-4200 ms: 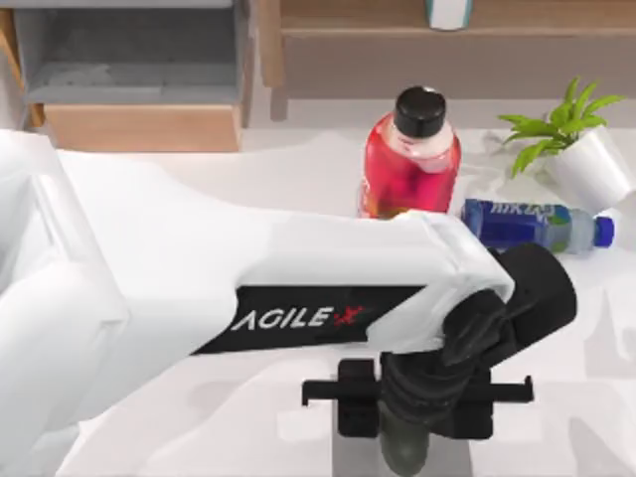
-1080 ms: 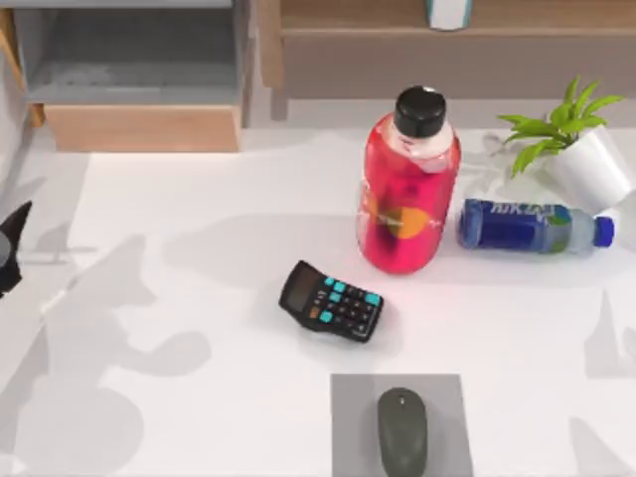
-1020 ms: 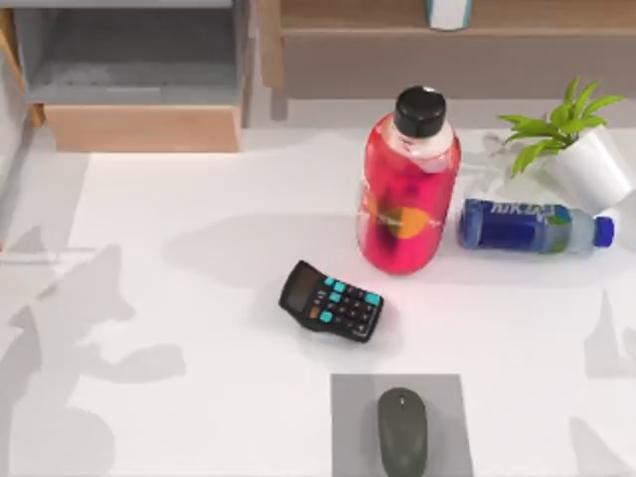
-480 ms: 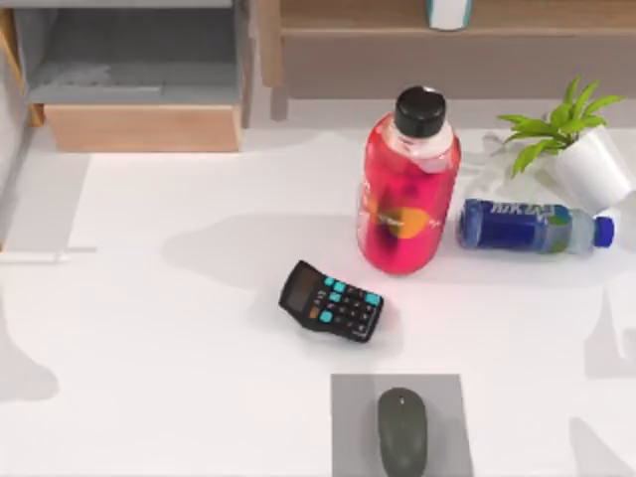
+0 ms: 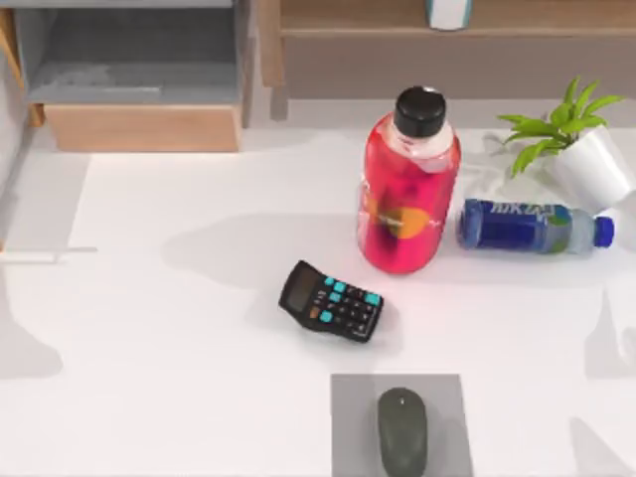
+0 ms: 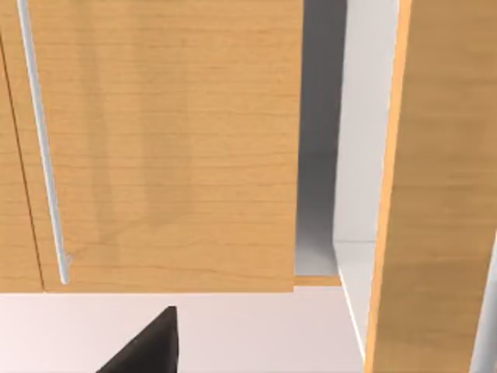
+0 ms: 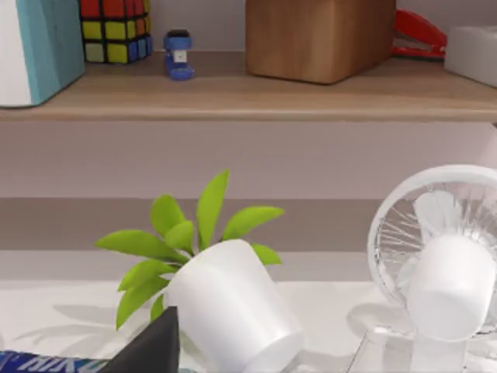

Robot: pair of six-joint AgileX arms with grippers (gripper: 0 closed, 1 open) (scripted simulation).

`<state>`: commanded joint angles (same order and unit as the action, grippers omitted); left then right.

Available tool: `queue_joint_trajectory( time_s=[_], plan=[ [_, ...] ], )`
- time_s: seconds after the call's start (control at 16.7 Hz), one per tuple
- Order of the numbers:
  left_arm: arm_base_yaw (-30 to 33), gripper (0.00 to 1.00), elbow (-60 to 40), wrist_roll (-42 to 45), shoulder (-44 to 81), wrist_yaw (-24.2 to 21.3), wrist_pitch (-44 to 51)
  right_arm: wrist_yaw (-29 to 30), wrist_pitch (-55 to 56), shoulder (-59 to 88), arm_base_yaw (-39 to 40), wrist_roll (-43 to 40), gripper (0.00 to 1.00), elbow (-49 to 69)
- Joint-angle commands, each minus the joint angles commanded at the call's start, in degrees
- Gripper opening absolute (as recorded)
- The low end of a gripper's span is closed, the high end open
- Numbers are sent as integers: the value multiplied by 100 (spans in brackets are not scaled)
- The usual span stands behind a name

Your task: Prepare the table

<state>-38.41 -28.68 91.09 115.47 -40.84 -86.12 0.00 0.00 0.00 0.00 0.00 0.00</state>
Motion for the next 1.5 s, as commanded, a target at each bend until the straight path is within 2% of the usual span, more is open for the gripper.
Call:
queue_joint_trajectory(
  time_s=[0.3, 1.08, 1.5],
  plan=[
    [66, 100, -88, 0, 39, 64, 47, 0, 0, 0, 0, 0, 100, 0],
    [66, 2, -88, 0, 39, 64, 47, 0, 0, 0, 0, 0, 100, 0],
    [66, 0, -88, 0, 39, 64, 47, 0, 0, 0, 0, 0, 100, 0]
  ],
)
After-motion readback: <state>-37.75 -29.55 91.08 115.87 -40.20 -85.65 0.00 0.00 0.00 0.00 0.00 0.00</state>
